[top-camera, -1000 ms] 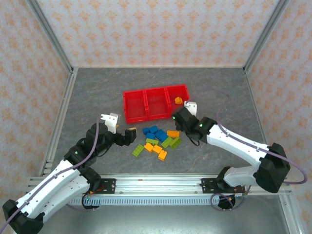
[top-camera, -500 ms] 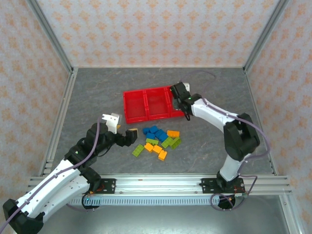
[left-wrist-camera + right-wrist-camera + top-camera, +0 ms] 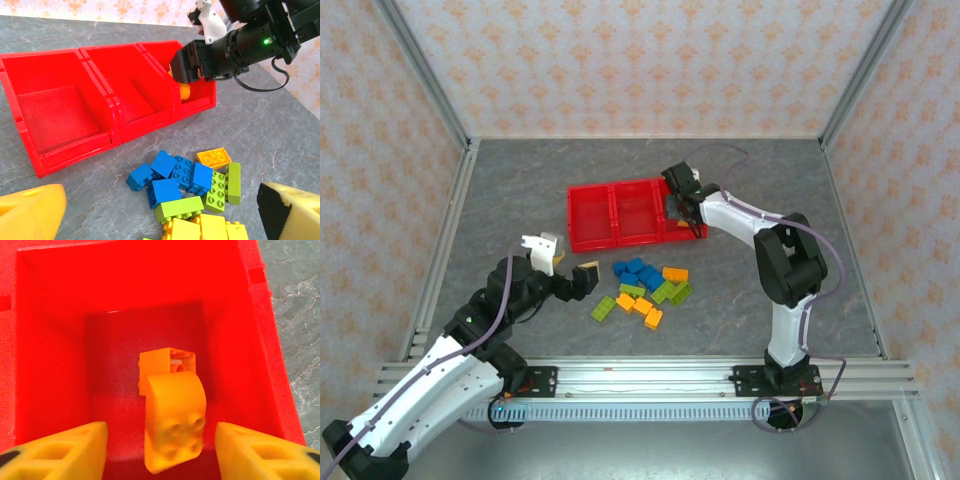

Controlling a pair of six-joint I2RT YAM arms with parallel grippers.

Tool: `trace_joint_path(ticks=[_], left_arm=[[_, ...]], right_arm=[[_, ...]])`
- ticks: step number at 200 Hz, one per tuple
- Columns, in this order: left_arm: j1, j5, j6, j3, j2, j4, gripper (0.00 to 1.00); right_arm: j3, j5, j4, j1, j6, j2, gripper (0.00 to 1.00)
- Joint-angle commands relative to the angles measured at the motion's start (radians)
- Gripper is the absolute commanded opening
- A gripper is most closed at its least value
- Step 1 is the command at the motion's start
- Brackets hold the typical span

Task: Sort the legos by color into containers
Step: Place the lego in the container.

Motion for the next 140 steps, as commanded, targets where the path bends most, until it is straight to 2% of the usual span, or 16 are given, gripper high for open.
trace_joint_path(ticks=[1, 34, 81, 96, 107, 127, 140], left_arm=[[-0.011, -0.016, 0.015, -0.004, 0.034, 0.020, 0.99], [-0.011, -0.001, 0.008, 0.017, 0.115, 0.006, 0.99], [-0.011, 0.026, 0.011, 0.026, 0.149, 0.008, 0.99], [-0.011, 0.023, 0.008, 0.027, 0.155, 0.006, 0.99], [-0.012, 0.013, 0.008, 0.032, 0.162, 0.000, 0.99], [-0.012, -0.041, -0.006, 0.051, 0.167, -0.019, 0.99], [-0.012, -0.046, -0.006, 0.049, 0.157, -0.022, 0.99]], right_arm=[[-0.005, -0.033, -0.007, 0.000, 0.011, -0.070, 0.67], [-0.031, -0.041, -0.028, 0.000, 0.028, -0.144, 0.70], [-0.150, -0.102, -0.043, 0.002, 0.072, -0.358, 0.70], [-0.205, -0.142, -0.052, 0.001, 0.116, -0.425, 0.74], [-0.255, -0.165, -0.064, 0.006, 0.170, -0.468, 0.80], [-0.361, -0.181, -0.075, 0.066, 0.285, -0.556, 0.83], [-0.423, -0.130, -0.088, 0.134, 0.369, -0.604, 0.83]])
